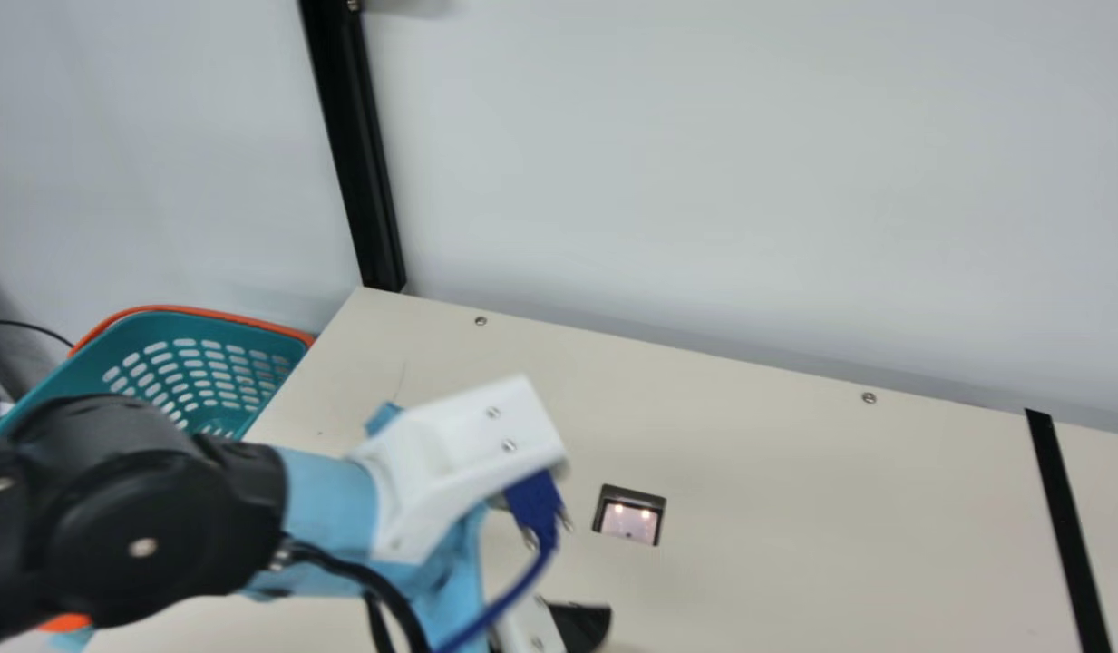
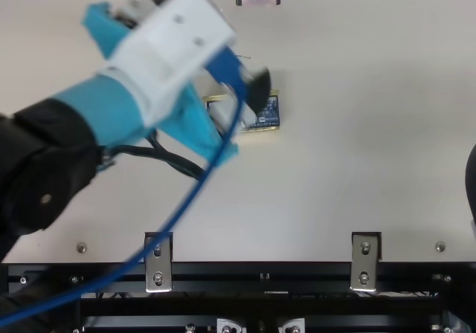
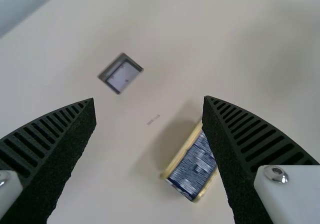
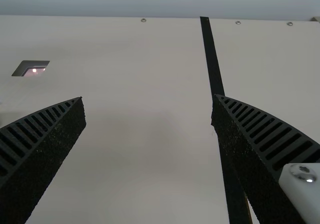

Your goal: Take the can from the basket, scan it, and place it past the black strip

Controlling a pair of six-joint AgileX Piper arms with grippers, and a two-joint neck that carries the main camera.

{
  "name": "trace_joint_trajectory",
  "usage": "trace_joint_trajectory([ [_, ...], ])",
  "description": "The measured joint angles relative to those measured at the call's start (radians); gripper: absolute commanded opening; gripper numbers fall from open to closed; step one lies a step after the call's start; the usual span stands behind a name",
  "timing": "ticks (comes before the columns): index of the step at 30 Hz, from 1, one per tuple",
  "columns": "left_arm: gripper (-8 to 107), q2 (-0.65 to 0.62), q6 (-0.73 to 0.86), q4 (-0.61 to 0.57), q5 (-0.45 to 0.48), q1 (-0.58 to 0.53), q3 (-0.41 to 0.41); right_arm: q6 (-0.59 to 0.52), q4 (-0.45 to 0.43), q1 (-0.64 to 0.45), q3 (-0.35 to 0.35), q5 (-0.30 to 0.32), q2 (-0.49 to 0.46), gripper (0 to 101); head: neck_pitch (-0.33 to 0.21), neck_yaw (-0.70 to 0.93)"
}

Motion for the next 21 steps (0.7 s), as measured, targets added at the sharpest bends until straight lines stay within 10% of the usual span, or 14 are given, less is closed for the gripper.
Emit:
trace_joint_trajectory([
  [21,90,-0.118,-0.439,0.324,-0.506,0.213,0.208,0.0,0.0,0.0,0.0,0.0,0.0,101,0.072,-0.179],
])
